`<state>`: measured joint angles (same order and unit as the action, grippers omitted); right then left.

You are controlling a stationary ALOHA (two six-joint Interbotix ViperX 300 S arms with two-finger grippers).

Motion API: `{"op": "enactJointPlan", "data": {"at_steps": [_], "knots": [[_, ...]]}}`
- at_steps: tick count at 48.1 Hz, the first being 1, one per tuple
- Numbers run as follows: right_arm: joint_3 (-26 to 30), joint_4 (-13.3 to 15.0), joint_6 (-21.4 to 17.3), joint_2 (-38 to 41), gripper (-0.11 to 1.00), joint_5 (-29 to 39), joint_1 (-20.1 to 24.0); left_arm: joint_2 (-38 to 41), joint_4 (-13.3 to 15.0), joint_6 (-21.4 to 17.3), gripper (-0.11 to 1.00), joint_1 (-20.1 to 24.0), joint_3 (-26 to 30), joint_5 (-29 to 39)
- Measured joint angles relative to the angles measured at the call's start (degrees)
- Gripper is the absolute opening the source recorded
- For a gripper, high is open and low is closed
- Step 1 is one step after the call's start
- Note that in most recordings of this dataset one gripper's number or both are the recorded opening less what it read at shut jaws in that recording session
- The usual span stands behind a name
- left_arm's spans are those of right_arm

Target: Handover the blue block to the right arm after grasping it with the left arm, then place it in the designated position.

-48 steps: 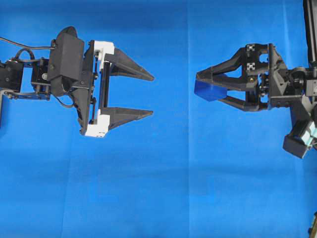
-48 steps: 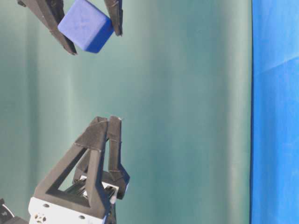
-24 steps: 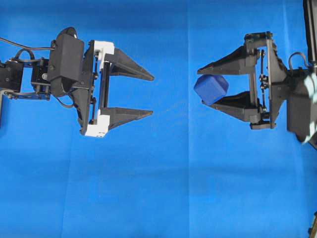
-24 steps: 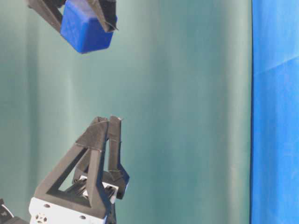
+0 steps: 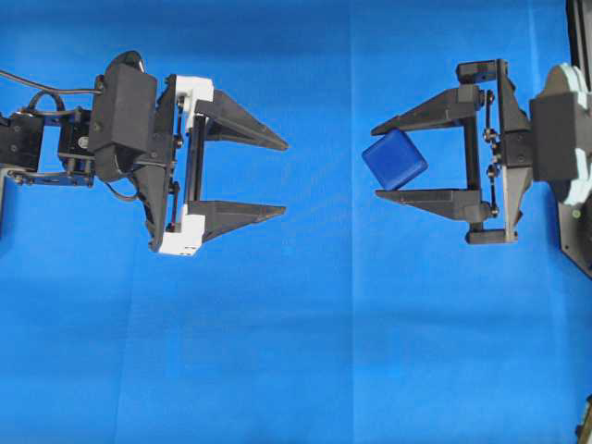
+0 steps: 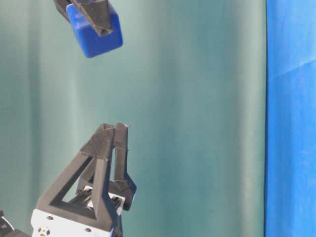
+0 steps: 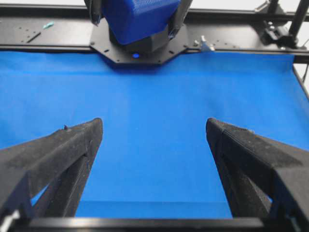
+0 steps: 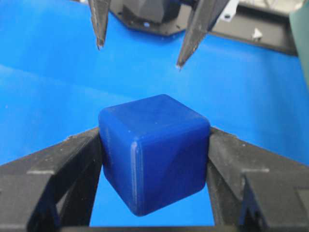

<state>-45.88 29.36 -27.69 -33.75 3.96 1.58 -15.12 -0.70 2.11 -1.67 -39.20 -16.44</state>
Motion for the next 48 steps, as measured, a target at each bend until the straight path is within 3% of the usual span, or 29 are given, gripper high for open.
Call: {"op": "enactJointPlan", "data": {"at_steps": [48], "knots": [[0.18,0.0,-0.18,0.0,0.52,1.14,0.0,0.0,0.0,0.0,0.92,0.0,0.0,-0.09]]}}
